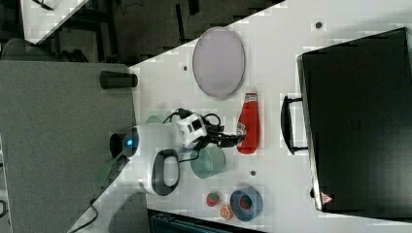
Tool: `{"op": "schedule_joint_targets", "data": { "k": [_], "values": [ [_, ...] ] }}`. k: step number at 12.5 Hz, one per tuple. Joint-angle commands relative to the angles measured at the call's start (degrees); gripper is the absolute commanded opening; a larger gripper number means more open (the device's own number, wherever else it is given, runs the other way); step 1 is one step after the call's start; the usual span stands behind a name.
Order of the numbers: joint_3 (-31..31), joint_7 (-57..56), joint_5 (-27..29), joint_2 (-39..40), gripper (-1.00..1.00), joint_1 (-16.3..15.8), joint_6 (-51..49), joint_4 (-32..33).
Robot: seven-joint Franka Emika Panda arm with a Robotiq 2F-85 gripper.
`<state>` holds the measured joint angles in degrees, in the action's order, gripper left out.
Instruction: Pick ketchup from plate and place it on table.
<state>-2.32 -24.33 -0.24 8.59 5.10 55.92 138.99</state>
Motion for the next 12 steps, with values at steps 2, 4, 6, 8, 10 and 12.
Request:
{"op": "schedule_joint_targets", "data": {
  "k": [2, 4, 6, 8, 10, 12],
  "values": [
    [-0.4, 12.3, 0.0, -9.8, 1.0, 0.0, -9.8, -7.3],
    [-0.4, 14.2, 0.0, -12.4, 1.0, 0.0, -17.9, -11.8],
    [-0.3, 15.0, 0.0, -14.1, 1.0, 0.0, -23.6, -17.1],
    [-0.2, 15.9, 0.0, -14.7, 1.0, 0.1, -31.7, -22.7],
    [-0.2, 19.2, 0.0, -14.5, 1.0, 0.0, -38.2, -28.4],
    [-0.2, 20.7, 0.0, -14.4, 1.0, 0.0, -44.0, -32.7]
  ]
}}
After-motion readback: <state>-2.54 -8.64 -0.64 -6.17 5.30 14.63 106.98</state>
